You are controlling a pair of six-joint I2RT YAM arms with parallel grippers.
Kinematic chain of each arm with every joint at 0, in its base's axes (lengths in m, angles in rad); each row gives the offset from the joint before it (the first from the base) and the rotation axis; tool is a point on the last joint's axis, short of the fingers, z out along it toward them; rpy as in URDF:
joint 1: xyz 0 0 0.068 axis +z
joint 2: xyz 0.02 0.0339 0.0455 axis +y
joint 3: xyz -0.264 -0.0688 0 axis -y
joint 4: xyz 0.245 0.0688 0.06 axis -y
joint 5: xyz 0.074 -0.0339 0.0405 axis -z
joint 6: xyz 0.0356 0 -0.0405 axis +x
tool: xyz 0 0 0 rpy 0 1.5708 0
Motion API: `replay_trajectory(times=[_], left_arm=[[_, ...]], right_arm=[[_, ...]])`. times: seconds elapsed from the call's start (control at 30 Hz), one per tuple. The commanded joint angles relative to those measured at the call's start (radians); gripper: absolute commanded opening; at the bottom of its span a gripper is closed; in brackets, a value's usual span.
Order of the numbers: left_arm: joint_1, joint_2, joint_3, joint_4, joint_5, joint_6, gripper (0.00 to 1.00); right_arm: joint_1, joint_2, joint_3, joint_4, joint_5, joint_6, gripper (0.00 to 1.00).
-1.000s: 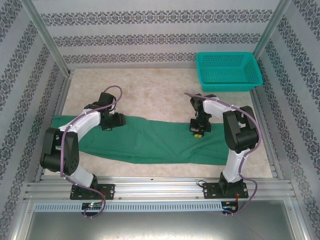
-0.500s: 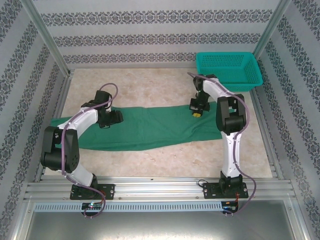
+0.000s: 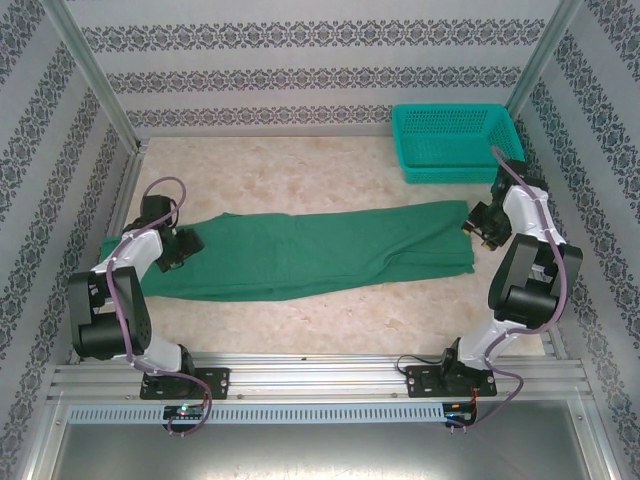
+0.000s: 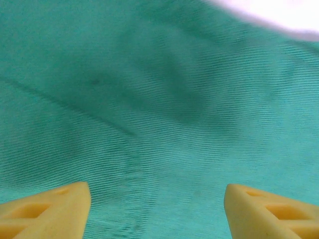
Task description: Roll up the long pants
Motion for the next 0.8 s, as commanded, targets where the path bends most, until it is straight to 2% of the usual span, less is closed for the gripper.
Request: replay_trajectory(times=[0.0,0.33,0.37,0.43,0.47,0.5,0.67,0.77], left_arm=[[0.012,0.056,-0.027,0.058,0.009,-0.029,0.71],[0.076,0.173,-0.021,0.126,0.094,-0.068,0.7],[0.085,0.18,-0.021,0.135,0.109,-0.071,0.7],[0.093,0.193,-0.019,0.141,0.12,-0.079,0.69],[0.096,0.199,-0.019,0.148,0.13,-0.085,0.69],[0.098,0.202,-0.019,0.153,0.135,-0.089,0.67],[0.114,0.187,-0.035,0.162,0.12,-0.119,0.67],[0.129,0.177,-0.038,0.156,0.11,-0.121,0.67]], right_arm=[[-0.001,0.031,-0.074,0.029,-0.015,-0.005,0.47],[-0.001,0.125,-0.077,0.056,-0.029,-0.004,0.46],[-0.004,0.13,-0.075,0.056,-0.033,-0.003,0.42],[-0.01,0.147,-0.072,0.055,-0.038,-0.002,0.2],[-0.014,0.153,-0.074,0.059,-0.04,-0.001,0.03],[-0.02,0.156,-0.075,0.058,-0.034,0.001,0.0],[-0.074,0.115,-0.104,0.075,0.047,0.009,0.0],[-0.13,0.083,-0.114,0.081,0.048,0.018,0.0]])
